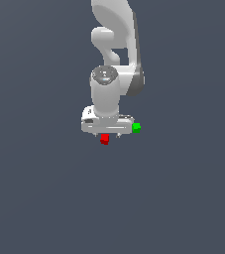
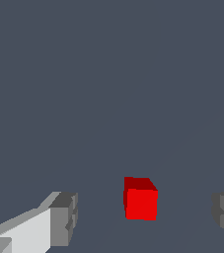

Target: Stack the red cube on top of the green cube.

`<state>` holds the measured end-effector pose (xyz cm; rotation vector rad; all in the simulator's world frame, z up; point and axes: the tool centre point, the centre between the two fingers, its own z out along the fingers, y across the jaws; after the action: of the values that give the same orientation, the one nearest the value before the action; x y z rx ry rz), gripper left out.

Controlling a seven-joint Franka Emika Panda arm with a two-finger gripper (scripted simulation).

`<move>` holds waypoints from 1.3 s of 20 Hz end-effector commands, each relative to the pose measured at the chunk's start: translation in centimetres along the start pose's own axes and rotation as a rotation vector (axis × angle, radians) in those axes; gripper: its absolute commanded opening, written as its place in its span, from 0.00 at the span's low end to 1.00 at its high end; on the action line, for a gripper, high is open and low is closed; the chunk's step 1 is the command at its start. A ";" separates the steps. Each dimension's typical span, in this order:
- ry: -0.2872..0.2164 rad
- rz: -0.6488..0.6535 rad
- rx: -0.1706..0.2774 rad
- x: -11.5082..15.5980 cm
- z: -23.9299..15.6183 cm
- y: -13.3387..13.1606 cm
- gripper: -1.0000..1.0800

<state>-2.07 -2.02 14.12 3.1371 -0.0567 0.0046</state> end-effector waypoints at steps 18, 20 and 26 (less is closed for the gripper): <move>-0.003 0.063 0.003 -5.8 7.1 2.1 0.96; -0.003 0.063 0.003 -5.8 7.1 2.1 0.96; -0.004 0.063 0.004 -5.8 7.6 2.1 0.96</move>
<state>-7.89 -3.93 6.78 3.1375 -0.1549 0.0001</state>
